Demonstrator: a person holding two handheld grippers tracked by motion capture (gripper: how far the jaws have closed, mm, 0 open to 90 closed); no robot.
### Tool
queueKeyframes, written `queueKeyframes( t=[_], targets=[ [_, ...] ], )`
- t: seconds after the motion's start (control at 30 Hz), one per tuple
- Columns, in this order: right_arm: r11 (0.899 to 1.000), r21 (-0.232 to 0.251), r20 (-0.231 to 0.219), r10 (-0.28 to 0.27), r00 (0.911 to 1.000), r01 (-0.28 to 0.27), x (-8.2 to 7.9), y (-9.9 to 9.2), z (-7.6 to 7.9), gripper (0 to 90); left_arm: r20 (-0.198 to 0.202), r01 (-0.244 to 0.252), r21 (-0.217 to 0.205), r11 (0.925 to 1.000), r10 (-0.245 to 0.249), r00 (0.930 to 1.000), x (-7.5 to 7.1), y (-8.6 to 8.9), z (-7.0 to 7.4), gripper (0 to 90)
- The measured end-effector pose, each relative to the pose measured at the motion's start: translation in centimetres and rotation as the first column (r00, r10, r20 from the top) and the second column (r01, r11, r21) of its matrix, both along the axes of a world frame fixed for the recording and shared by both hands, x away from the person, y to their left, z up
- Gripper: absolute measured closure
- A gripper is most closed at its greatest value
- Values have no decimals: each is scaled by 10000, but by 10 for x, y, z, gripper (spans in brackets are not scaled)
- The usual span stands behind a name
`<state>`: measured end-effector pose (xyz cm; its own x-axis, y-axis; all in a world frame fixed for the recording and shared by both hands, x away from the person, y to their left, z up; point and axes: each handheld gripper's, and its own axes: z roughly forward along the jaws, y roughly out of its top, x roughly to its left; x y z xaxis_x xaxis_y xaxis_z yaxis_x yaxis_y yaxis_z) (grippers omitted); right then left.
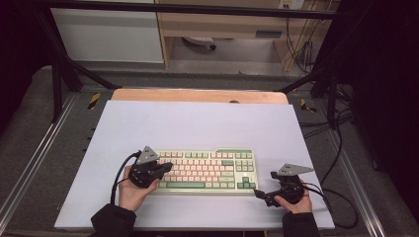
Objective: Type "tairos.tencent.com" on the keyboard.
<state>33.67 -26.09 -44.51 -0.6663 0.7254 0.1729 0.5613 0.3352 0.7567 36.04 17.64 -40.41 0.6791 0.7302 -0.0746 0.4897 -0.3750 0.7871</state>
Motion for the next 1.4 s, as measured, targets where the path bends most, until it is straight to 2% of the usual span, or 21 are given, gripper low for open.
queueKeyframes(
  t=[0.6,0.93,1.23,1.4],
  targets=[
    [10000,-38,55,69,10000,-69,1,0,-1,4,-19,23,31,10000,-23,10000,16,-29,-8,899],
    [10000,-67,23,60,10000,-60,1,0,-1,4,-117,4,188,9998,-2,9999,19,-35,-15,899],
    [9999,-78,-9,74,10000,-74,1,1,-2,4,-143,-29,519,9987,37,9999,21,-38,-21,900],
    [9999,-101,-2,86,10000,-86,1,0,-1,3,-135,-70,519,9986,77,9999,21,-37,-22,900]
  ],
)
